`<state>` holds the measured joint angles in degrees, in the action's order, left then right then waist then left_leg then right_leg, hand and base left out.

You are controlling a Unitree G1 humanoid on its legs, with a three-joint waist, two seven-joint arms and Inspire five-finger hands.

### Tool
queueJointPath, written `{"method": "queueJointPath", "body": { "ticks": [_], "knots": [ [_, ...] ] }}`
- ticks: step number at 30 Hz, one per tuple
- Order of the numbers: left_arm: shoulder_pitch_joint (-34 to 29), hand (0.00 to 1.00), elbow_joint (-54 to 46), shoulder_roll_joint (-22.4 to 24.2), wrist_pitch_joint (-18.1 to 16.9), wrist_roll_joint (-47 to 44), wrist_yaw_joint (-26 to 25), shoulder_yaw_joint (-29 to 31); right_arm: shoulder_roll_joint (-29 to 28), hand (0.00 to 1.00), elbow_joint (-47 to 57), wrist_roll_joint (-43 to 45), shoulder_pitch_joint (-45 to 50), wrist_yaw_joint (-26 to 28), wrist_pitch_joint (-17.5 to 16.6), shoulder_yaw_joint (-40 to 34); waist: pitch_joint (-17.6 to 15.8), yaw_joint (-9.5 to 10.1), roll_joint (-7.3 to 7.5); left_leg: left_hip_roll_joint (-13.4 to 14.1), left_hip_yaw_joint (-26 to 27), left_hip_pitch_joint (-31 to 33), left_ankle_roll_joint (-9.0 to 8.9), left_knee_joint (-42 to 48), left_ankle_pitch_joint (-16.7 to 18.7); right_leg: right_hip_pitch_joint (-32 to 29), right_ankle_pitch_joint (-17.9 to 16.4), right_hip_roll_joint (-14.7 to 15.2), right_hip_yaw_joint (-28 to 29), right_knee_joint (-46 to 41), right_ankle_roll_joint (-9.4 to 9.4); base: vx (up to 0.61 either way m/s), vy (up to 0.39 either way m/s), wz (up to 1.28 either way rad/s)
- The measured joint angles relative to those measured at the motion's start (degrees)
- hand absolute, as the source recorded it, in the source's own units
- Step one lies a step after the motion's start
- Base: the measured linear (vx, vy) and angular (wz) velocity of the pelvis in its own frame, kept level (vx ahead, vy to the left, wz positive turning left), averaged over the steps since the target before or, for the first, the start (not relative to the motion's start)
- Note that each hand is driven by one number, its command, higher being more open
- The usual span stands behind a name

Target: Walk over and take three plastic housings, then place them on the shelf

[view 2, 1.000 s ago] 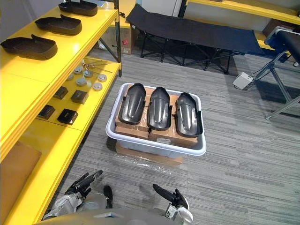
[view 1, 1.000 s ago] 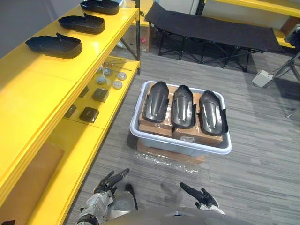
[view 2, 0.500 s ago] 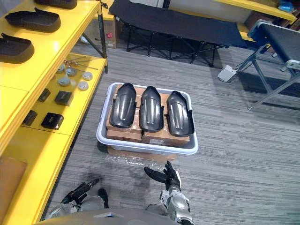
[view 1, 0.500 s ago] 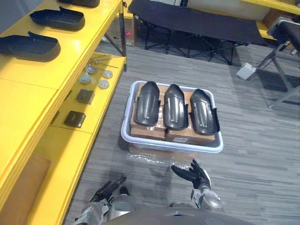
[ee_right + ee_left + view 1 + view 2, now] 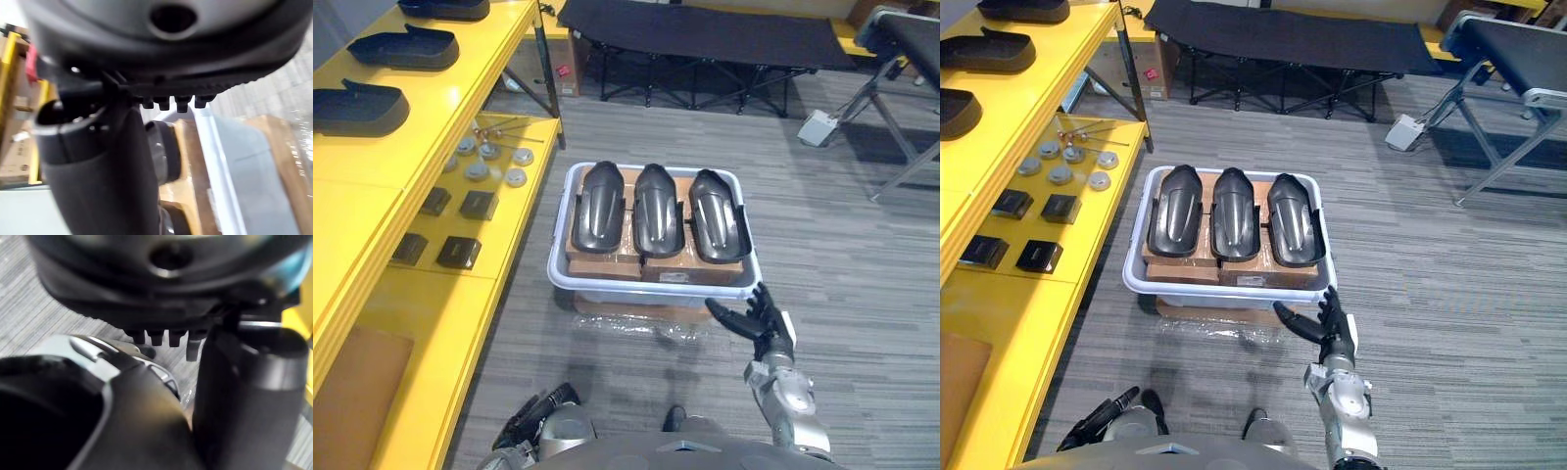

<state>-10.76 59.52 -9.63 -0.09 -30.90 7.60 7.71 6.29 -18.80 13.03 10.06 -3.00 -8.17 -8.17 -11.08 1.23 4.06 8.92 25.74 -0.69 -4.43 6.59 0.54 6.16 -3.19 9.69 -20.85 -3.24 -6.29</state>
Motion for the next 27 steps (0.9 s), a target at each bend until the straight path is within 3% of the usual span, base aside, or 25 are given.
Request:
{"method": "queueJointPath", "body": {
  "ticks": [5,8,11,15,17,20,27],
  "knots": [
    [0.01,1.0,-1.55,-0.16,1.49,2.25,0.24,-0.1,2.98,1.0,2.09,3.68,-2.83,0.51,-0.11,-5.74,-0.61,-0.96,-0.74,-0.44,-1.06,0.76,1.3,0.53,0.87,-5.41,0.09,3.04,1.5,-11.22,0.12,-0.02,0.108,0.09],
    [-0.01,1.0,-2.66,-0.13,1.53,2.15,0.11,-0.04,3.07,1.0,3.2,4.12,-4.75,-0.32,-0.04,-7.76,-0.92,-1.2,-1.19,-0.62,-2.59,3.42,2.28,3.17,2.16,-4.72,3.04,2.59,1.5,-7.59,-0.47,-0.04,0.082,0.21],
    [-0.52,1.0,-3.5,-0.03,1.71,2.06,0.12,0.68,4.34,1.0,3.57,3.98,-6.6,-0.83,1.63,-8.21,-1.19,0.34,-1.19,-0.85,-2.67,4.27,2.52,3.37,2.09,-3.07,5.17,2.1,0.47,-3.03,-0.41,-0.08,0.078,0.02],
    [-0.94,1.0,-3.91,0.97,1.18,2.0,0.14,2.48,10.23,1.0,-1.58,4.15,-13.93,-3.42,2.88,-8.92,-1.71,0.48,-1.58,-1.14,-4.28,6.81,2.28,5.23,2.54,-2.84,4.61,2.11,-1.31,-1.01,0.14,-0.1,0.004,0.17],
    [0.22,1.0,-5.01,1.13,-0.15,2.0,0.72,2.47,14.91,1.0,-9.47,4.31,-23.12,-7.21,4.0,-11.56,-4.32,0.63,-2.04,-0.81,-5.75,11.46,2.39,8.18,2.4,-4.92,2.48,2.25,-2.8,-0.63,-0.16,-0.17,-0.028,0.21],
    [2.1,1.0,-6.08,1.21,-1.05,1.82,2.05,2.41,20.95,1.0,-17.89,6.65,-29.85,-10.71,5.17,-12.62,-8.4,1.52,-3.42,-0.45,-7.75,14.75,2.64,7.59,-0.44,-7.85,2.25,1.75,-4.38,-1.73,-0.05,-0.16,0.005,0.27],
    [4.8,1.0,-7.34,0.75,-2.11,-0.35,3.09,1.52,28.21,1.0,-28.25,8.2,-41.7,-14.12,5.49,-12.53,-13.75,2.09,-3.74,-1.34,-9.7,18.61,4.39,4.86,-4.19,-11.27,4.39,1.54,-6.3,-1.61,0.46,-0.03,0.006,0.16]
  ]
}}
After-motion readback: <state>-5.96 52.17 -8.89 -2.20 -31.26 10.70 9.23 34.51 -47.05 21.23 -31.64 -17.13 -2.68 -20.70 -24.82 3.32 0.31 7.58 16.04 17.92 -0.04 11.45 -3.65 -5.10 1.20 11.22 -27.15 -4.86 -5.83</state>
